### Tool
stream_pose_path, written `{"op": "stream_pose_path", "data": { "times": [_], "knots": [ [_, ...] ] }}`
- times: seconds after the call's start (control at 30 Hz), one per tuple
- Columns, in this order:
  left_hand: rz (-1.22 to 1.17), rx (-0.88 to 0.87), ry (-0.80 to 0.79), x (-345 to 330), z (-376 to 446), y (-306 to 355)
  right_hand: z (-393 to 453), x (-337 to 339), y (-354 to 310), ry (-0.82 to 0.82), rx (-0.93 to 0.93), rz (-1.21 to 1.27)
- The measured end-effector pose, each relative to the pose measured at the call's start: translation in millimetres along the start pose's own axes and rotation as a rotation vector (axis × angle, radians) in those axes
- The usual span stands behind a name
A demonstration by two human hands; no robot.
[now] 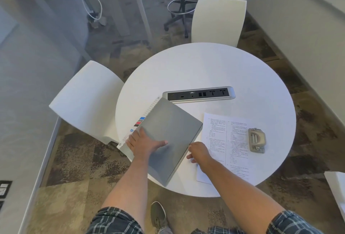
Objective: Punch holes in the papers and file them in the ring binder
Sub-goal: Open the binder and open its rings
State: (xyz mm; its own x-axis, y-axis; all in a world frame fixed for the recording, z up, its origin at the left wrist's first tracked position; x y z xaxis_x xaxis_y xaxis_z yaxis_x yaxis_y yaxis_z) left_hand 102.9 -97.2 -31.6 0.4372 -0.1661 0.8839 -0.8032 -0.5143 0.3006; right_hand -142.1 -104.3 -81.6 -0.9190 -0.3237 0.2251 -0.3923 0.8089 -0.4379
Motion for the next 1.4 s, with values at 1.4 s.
{"op": "stream_pose_path", "data": {
  "times": [1.4],
  "knots": [
    [0.081,-0.683,0.367,47,-98,-67,-77,-26,-114,-0.072,0.481,0.648]
  ]
}}
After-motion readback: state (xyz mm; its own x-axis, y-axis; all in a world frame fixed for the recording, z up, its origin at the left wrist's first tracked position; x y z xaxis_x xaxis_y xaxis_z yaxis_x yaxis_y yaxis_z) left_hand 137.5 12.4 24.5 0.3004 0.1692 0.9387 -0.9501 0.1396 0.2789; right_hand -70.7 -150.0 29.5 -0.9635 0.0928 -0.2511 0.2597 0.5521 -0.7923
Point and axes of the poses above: each hand's wrist, its own z-axis towards the middle knuckle, its own x-axis out of the back of the hand, y = z × x, the point moved 7 cm from there along z, towards the middle knuckle, and after that the axes turned 12 degrees about -x, right-handed, at the moved point
